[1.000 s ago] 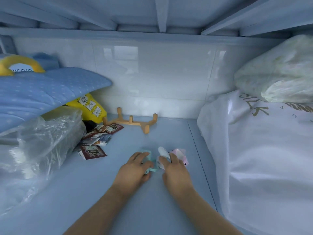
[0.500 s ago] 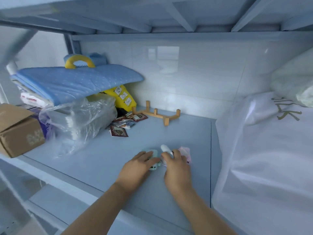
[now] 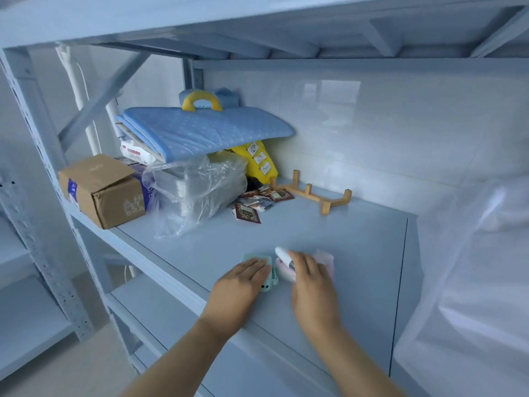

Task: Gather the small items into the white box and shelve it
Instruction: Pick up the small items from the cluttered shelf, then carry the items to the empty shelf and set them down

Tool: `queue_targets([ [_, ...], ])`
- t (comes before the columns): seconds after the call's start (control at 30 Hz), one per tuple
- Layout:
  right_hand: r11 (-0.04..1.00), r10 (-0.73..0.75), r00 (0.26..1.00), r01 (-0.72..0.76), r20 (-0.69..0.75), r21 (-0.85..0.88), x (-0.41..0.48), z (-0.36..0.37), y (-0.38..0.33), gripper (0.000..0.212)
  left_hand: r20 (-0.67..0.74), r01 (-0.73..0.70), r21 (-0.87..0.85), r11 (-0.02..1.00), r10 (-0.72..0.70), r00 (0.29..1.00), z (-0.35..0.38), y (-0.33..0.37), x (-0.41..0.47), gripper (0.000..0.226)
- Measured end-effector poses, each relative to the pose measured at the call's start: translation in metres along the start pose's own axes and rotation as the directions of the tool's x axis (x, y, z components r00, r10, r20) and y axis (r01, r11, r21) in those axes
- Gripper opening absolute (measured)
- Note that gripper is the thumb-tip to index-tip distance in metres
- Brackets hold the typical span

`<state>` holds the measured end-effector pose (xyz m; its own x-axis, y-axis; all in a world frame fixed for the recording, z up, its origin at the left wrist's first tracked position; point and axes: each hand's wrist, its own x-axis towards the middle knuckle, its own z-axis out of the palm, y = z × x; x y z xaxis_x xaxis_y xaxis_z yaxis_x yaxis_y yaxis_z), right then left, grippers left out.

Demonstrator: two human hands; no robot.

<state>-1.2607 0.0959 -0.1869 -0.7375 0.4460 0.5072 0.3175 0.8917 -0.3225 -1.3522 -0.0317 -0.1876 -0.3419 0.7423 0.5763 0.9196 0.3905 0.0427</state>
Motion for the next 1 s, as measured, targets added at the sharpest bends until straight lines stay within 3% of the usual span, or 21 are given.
queue_targets([
  [0.13,0.991,-0.109,0.991,0.114,-0.078,0.068,0.005,0.001,-0.047,0.068,-0.028,0.088,-0.011,0.996,-0.088,0.996,-0.03,-0.035,-0.018,0.054],
  [0.33,0.933,-0.328,0.941,0.337,-0.083,0.127,0.011,0.03,-0.165,0.064,-0.038,0.215,0.076,0.974,-0.213,0.976,-0.106,-0.123,-0.094,0.051],
  [0.43,0.86,-0.468,0.878,0.478,-0.101,0.18,0.007,0.06,-0.242,0.063,-0.04,0.281,0.136,0.95,-0.278,0.96,-0.153,-0.175,-0.154,0.055],
  [0.53,0.729,-0.606,0.78,0.623,-0.157,0.283,-0.002,0.09,-0.325,0.046,-0.067,0.374,0.168,0.912,-0.368,0.927,-0.2,-0.223,-0.218,0.059],
  [0.73,0.465,-0.717,0.651,0.712,-0.247,0.527,-0.044,0.149,-0.478,0.04,-0.173,0.593,0.283,0.754,-0.567,0.805,-0.281,-0.283,-0.344,0.06],
  [1.0,0.154,-0.825,0.482,0.693,-0.294,0.704,-0.084,0.216,-0.649,0.038,-0.332,0.825,0.354,0.44,-0.766,0.551,-0.355,-0.337,-0.458,0.057],
])
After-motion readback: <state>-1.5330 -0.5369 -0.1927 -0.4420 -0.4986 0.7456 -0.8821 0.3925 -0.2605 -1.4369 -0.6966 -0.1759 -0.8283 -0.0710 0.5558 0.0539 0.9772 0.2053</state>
